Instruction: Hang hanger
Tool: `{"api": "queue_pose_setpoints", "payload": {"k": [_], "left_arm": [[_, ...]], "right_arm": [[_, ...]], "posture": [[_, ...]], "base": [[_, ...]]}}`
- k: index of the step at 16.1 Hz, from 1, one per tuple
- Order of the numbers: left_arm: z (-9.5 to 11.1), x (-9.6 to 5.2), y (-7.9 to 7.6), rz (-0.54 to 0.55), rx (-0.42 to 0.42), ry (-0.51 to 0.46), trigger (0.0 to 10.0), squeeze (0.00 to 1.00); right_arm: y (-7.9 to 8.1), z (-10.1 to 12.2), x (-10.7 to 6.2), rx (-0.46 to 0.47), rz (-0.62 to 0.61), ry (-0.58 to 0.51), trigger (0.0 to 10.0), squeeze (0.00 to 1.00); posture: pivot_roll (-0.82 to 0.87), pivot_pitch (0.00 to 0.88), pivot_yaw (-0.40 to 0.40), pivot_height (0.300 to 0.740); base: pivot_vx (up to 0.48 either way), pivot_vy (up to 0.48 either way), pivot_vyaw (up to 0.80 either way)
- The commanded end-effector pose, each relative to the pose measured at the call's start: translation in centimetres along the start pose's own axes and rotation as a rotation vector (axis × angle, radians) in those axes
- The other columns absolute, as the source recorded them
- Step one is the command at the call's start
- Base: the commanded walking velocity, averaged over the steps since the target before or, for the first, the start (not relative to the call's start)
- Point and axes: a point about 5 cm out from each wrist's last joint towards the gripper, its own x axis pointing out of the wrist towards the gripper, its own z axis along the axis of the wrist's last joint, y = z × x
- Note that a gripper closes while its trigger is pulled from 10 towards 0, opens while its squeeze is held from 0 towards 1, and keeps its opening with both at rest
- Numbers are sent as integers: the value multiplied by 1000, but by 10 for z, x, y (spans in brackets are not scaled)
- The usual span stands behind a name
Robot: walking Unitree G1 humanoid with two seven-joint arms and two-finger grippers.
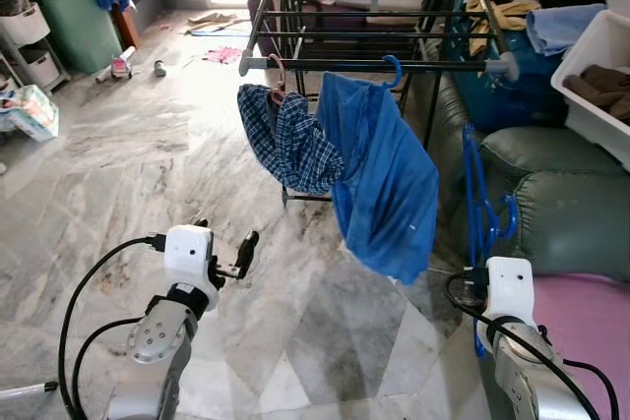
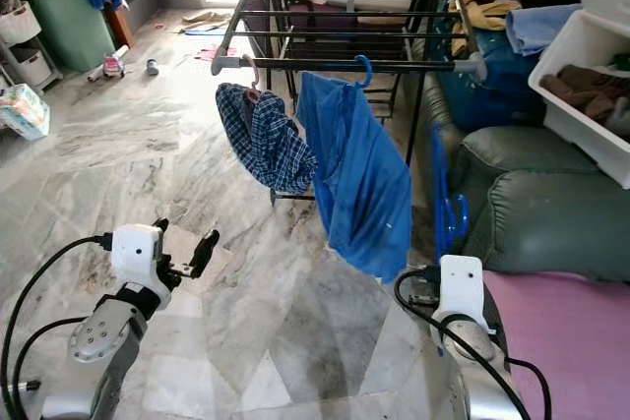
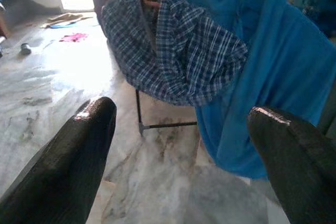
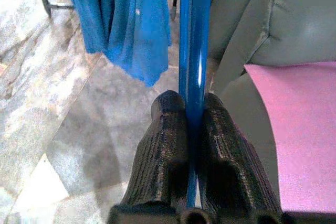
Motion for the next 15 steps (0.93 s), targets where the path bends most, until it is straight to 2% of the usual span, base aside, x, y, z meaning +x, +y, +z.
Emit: {"api": "queue_pose_setpoints", "payload": {"k": [1, 4, 15], "left_arm": [[9, 6, -1, 4, -7, -30, 10000, 0], [14, 13, -1, 10, -35, -47, 10000, 0], [9, 12, -9, -38, -67, -14, 10000, 0]], "right_arm": [[-3, 2, 2, 5, -2, 7, 10000, 0], [-1, 1, 1, 8, 4, 13, 10000, 0], [0, -3, 1, 18, 2, 29, 10000, 0]], "posture": [[-29, 58, 34, 740], [-32, 64, 36, 740], [-28, 73, 31, 740]], "base": [[401, 0, 0], [410, 0, 0], [455, 0, 0]]}}
